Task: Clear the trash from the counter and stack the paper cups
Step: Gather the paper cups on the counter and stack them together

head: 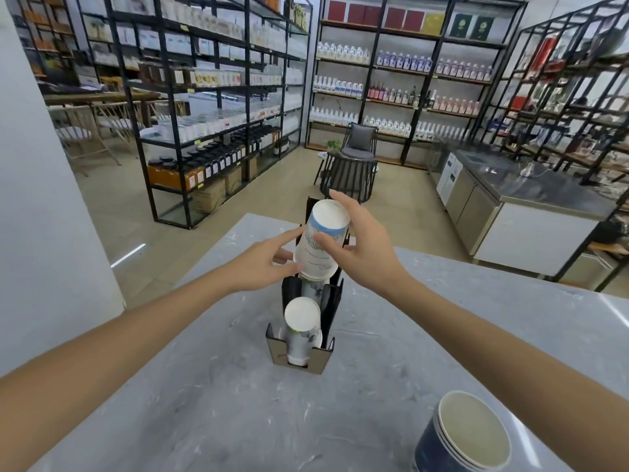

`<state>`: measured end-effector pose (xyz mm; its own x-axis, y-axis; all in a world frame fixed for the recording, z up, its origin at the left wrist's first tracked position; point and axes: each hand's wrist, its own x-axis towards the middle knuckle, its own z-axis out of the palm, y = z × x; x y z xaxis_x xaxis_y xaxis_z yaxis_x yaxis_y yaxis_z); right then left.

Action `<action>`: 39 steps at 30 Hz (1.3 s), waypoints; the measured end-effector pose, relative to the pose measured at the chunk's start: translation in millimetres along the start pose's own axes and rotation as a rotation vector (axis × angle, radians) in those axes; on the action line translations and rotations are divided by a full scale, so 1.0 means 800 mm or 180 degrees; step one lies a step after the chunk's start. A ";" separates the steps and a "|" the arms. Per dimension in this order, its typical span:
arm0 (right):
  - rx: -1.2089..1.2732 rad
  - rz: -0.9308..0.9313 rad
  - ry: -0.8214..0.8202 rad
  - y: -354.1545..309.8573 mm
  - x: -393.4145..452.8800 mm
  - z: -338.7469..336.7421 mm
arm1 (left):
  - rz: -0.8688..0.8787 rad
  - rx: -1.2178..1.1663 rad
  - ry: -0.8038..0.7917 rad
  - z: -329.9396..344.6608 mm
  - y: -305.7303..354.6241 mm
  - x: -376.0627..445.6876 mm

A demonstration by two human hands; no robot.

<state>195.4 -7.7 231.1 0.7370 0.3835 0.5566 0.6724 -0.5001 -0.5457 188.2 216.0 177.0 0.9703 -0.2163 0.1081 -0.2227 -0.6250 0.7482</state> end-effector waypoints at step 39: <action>0.0047 0.0646 -0.1016 0.045 -0.058 -0.012 | 0.0793 0.1276 0.0297 0.030 0.019 -0.030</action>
<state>184.5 -50.6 191.9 0.8382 0.5015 0.2144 0.5097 -0.5803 -0.6352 159.0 193.9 170.2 0.8830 -0.3395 0.3241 -0.4506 -0.8066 0.3827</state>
